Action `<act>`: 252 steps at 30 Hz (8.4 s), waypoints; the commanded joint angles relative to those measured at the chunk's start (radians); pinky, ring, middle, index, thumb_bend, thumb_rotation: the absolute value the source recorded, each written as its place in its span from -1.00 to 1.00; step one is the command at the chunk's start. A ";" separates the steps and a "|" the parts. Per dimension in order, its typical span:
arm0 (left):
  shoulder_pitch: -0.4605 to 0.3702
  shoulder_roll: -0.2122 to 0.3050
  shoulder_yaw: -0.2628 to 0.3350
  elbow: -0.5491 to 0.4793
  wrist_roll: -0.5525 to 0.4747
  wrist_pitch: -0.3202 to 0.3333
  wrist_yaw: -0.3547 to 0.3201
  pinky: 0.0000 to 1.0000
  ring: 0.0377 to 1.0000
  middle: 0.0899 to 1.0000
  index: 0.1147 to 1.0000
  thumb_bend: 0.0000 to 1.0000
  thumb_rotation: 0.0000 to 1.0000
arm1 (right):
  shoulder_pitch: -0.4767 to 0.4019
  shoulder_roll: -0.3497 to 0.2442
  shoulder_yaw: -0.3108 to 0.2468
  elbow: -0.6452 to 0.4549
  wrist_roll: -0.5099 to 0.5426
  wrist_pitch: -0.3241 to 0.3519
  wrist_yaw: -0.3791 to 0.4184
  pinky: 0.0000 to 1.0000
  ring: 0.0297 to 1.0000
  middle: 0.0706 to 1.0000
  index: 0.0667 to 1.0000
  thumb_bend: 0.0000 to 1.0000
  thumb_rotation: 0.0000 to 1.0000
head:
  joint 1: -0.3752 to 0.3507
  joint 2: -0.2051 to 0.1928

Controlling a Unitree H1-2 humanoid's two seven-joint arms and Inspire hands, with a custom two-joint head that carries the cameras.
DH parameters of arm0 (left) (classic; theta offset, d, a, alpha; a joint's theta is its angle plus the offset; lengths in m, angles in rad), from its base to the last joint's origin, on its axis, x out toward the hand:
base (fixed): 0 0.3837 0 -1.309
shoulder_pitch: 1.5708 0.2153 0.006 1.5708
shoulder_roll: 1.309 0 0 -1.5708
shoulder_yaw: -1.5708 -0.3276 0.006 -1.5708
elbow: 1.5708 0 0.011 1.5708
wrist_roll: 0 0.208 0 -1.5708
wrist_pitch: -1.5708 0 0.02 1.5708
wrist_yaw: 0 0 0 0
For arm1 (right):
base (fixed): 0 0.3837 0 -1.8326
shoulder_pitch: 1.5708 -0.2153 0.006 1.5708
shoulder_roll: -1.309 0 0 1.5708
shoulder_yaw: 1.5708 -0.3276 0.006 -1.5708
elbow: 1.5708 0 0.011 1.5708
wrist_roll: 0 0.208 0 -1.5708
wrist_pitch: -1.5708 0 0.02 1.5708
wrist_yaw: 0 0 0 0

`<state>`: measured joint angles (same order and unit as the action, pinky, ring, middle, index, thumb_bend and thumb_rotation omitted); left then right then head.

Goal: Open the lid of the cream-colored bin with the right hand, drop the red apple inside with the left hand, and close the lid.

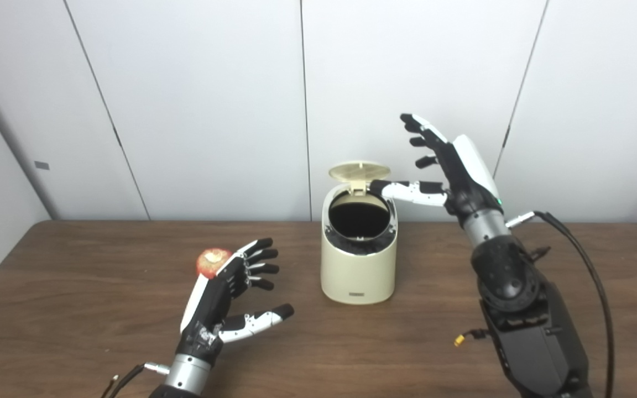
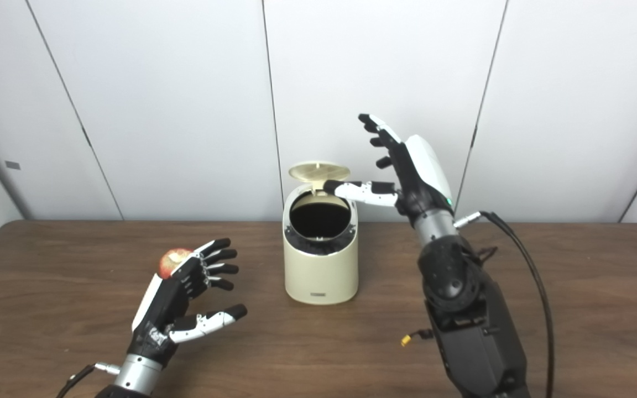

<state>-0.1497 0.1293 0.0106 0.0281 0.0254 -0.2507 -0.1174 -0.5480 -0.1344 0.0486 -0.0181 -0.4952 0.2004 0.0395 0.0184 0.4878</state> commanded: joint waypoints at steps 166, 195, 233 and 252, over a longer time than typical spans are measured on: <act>-0.491 -0.150 -0.157 0.355 0.447 -0.151 0.489 -0.33 -0.17 -0.09 -0.16 0.01 -1.00 | 0.314 0.050 -0.061 0.104 0.230 -0.371 -0.196 0.49 0.61 0.79 0.82 0.58 -0.53 | 0.032 -0.053; -0.648 -0.050 -0.492 0.725 0.486 -0.219 0.948 -0.23 -0.16 -0.08 -0.13 -0.04 -1.00 | 0.326 0.067 -0.042 0.073 0.223 -0.364 -0.208 0.46 0.60 0.80 0.81 0.64 -0.48 | 0.002 -0.050; -0.639 -0.077 -0.426 0.811 0.652 -0.180 0.881 0.38 0.66 0.72 0.50 0.68 -0.78 | 0.326 0.069 -0.030 0.046 0.223 -0.358 -0.195 0.45 0.57 0.80 0.80 0.63 -0.58 | 0.000 -0.037; -0.612 -0.075 -0.388 0.754 0.675 -0.199 0.871 0.13 0.32 0.35 0.35 0.55 -0.84 | 0.321 0.068 -0.023 0.053 0.218 -0.358 -0.195 0.45 0.56 0.79 0.79 0.63 -0.59 | 0.006 -0.035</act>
<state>-0.7421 0.0379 -0.3908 0.7983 0.7020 -0.4479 0.7476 -0.1944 -0.0675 0.0234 0.0653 -0.2742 -0.1292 -0.1527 0.0230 0.4525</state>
